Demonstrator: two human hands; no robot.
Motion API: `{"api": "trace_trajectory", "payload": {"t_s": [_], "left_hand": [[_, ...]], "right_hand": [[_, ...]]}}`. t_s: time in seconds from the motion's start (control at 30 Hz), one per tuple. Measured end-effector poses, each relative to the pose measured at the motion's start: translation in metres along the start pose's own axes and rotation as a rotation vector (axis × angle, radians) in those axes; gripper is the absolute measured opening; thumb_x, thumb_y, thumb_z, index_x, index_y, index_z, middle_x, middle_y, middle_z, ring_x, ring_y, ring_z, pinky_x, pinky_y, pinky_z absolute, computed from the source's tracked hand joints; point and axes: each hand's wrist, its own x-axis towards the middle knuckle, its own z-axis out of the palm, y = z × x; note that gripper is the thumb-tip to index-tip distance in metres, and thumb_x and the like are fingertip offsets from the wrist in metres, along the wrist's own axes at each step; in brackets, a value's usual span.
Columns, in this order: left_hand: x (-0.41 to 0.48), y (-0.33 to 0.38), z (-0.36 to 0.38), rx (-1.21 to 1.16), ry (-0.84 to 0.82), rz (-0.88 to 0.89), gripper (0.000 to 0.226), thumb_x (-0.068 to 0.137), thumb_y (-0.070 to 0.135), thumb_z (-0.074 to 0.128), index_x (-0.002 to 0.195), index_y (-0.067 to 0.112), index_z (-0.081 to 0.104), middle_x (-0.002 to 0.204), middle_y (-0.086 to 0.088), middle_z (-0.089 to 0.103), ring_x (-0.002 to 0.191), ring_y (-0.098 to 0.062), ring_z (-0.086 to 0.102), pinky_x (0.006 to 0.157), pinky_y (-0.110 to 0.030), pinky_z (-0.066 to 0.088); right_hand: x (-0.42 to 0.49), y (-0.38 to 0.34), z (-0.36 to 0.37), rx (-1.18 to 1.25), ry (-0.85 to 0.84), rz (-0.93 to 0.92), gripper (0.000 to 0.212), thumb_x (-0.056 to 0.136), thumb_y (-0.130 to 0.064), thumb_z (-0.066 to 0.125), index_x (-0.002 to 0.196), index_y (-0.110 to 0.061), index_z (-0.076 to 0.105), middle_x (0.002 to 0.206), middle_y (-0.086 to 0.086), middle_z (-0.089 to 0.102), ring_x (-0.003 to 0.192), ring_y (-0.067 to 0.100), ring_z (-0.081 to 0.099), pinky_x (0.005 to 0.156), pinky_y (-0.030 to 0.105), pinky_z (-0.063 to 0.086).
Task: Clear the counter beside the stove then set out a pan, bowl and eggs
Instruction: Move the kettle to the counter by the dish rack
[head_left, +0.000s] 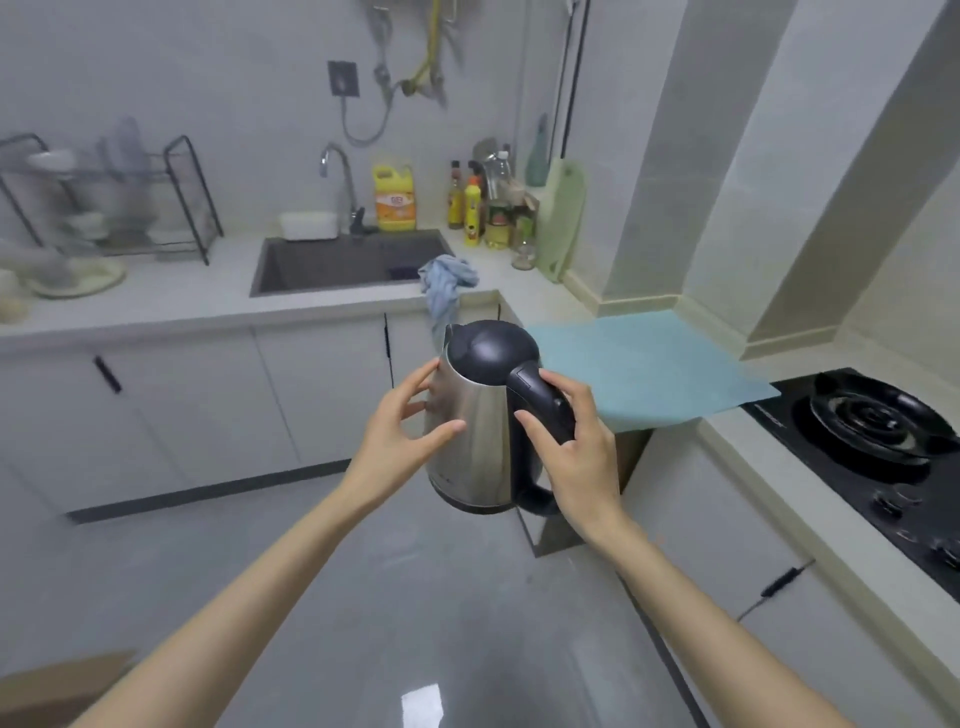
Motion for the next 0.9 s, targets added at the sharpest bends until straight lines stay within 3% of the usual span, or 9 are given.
{"api": "trace_trajectory", "payload": {"t_s": [0.1,0.3,0.5,0.9], "left_hand": [[0.005,-0.016,-0.053,0.021,0.112,-0.033,0.071,0.078,0.034,0.077,0.136,0.051,0.040,0.136,0.013,0.048,0.122,-0.005,0.050,0.094,-0.048,0.051],[0.019,-0.052,-0.145,0.111,0.325,-0.108,0.072,0.077,0.035,0.077,0.136,0.053,0.039,0.137,0.013,0.049,0.123,-0.007,0.050,0.101,-0.044,0.047],[0.059,-0.090,-0.224,0.164,0.483,-0.164,0.073,0.077,0.034,0.078,0.137,0.051,0.040,0.137,0.012,0.049,0.123,-0.008,0.051,0.105,-0.040,0.043],[0.157,-0.142,-0.351,0.246,0.725,-0.245,0.074,0.077,0.036,0.077,0.140,0.044,0.040,0.139,0.011,0.048,0.121,-0.009,0.053,0.102,-0.034,0.044]], "right_hand": [[0.025,-0.011,0.056,0.044,-0.092,-0.061,0.041,0.087,-0.023,0.069,0.123,-0.031,0.051,0.116,-0.012,0.061,0.100,0.003,0.058,0.082,0.006,0.043],[0.075,-0.021,0.167,0.157,-0.264,-0.124,0.041,0.087,-0.024,0.069,0.121,-0.038,0.050,0.116,-0.016,0.062,0.103,0.005,0.059,0.086,0.025,0.051],[0.139,-0.018,0.275,0.267,-0.406,-0.183,0.040,0.088,-0.023,0.068,0.123,-0.033,0.052,0.114,-0.015,0.062,0.103,0.006,0.060,0.088,0.032,0.051],[0.271,-0.027,0.454,0.401,-0.661,-0.255,0.039,0.089,-0.023,0.066,0.122,-0.036,0.050,0.118,-0.021,0.059,0.106,0.005,0.058,0.090,0.027,0.048]]}}
